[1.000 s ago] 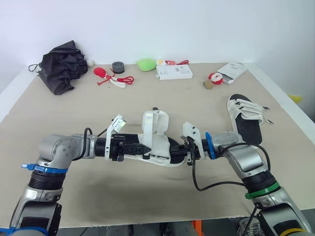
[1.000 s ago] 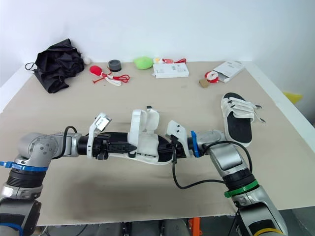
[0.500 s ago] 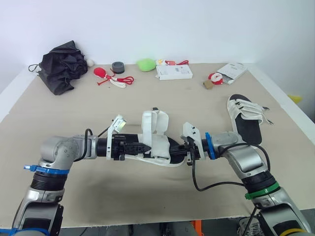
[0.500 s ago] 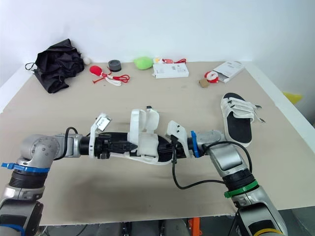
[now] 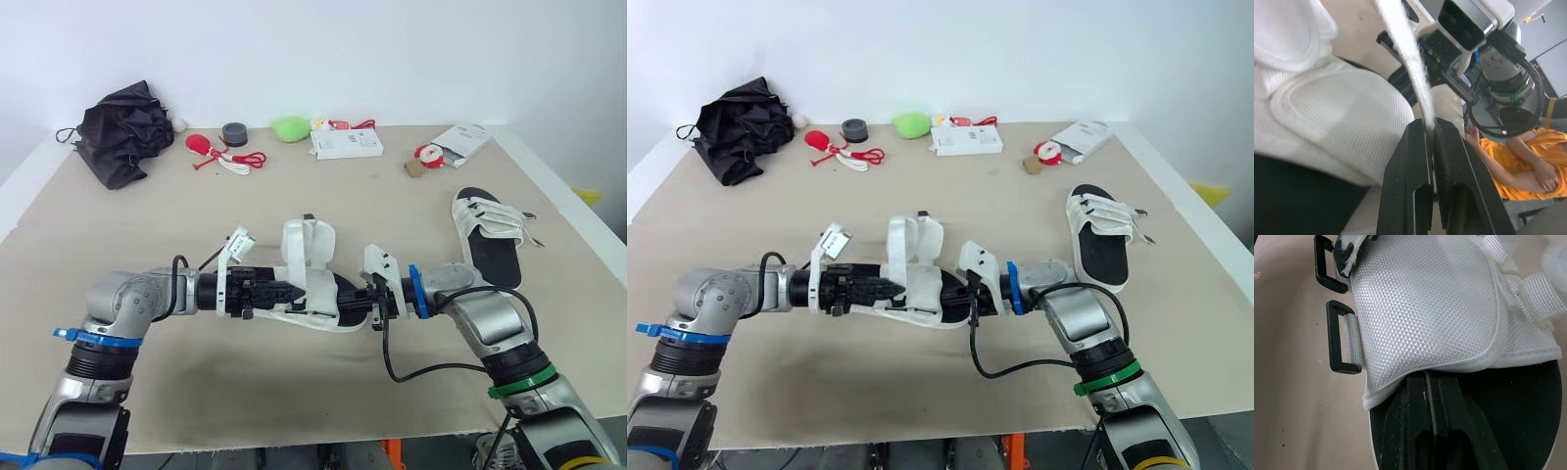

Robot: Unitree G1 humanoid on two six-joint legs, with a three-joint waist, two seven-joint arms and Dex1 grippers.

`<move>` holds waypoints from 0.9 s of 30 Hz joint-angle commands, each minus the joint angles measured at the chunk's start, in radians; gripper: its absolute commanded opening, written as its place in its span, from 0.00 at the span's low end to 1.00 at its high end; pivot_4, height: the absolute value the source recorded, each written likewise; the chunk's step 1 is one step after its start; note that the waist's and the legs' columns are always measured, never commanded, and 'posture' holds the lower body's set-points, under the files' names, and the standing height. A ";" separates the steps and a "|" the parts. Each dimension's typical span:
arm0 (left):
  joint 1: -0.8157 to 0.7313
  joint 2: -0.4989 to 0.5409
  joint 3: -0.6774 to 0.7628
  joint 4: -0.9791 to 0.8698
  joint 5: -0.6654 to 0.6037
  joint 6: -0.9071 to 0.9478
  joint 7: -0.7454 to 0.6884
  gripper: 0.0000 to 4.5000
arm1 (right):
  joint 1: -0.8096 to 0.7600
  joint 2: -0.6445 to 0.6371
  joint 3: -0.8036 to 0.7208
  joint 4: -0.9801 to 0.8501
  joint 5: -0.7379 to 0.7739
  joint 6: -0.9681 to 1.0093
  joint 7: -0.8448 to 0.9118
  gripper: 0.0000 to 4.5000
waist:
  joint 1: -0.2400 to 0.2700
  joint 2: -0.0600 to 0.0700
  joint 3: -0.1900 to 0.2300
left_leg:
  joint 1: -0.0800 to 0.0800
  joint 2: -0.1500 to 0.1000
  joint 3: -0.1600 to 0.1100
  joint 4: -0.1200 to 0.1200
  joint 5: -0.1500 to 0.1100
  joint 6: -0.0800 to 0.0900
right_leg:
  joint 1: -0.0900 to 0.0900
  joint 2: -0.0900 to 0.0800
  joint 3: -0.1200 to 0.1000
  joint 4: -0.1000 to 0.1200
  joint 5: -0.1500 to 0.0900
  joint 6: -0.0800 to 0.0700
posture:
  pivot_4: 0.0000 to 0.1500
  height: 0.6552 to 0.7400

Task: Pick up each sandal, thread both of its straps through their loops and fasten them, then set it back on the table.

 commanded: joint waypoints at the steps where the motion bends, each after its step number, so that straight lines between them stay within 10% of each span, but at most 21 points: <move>1: 0.019 0.029 -0.003 -0.055 -0.014 0.001 -0.031 0.04 | 0.033 -0.013 0.040 0.020 -0.019 0.032 0.000 0.00 | 0.000 0.000 0.000 | 0.000 0.000 0.000 0.000 0.000 0.000 | 0.000 0.000 0.000 0.000 0.000 0.000 | 1.00 1.00; 27: 0.011 0.038 0.012 -0.058 -0.047 0.060 0.011 0.04 | 0.033 -0.006 0.046 0.020 -0.020 0.033 0.003 0.00 | 0.000 0.000 0.000 | 0.000 0.000 0.000 0.000 0.000 0.000 | 0.000 -0.001 0.000 0.000 0.000 0.000 | 1.00 1.00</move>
